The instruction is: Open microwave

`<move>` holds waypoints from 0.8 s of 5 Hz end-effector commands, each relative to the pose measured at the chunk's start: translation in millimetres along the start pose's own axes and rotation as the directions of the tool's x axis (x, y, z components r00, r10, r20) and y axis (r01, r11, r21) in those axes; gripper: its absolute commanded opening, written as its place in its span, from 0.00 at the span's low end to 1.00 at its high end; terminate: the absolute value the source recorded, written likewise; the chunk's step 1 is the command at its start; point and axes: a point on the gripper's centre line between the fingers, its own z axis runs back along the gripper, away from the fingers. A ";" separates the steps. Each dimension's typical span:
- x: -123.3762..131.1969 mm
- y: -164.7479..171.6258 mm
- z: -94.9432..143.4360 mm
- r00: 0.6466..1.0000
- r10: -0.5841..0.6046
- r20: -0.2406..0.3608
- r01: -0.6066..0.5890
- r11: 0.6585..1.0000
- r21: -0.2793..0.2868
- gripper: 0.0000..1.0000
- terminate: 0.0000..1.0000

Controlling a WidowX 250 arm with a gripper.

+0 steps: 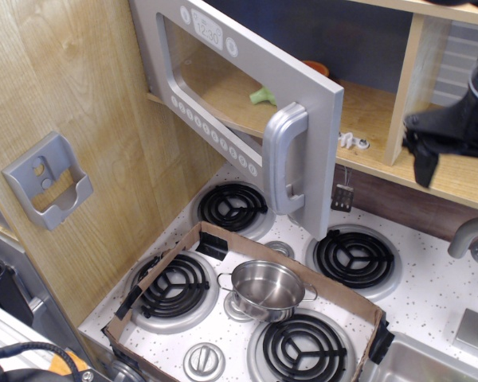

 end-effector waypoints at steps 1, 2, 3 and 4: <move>10.5 54.4 -1.9 0.969 -0.197 0.148 0.188 0.980 0.071 1.00 0.00; -1.6 82.3 1.0 0.983 -0.132 0.125 0.125 0.990 0.064 1.00 0.00; -27.5 96.1 4.8 0.996 -0.015 0.088 0.011 0.999 0.047 1.00 0.00; -45.2 113.3 8.5 0.997 0.042 0.064 -0.045 0.998 0.052 1.00 0.00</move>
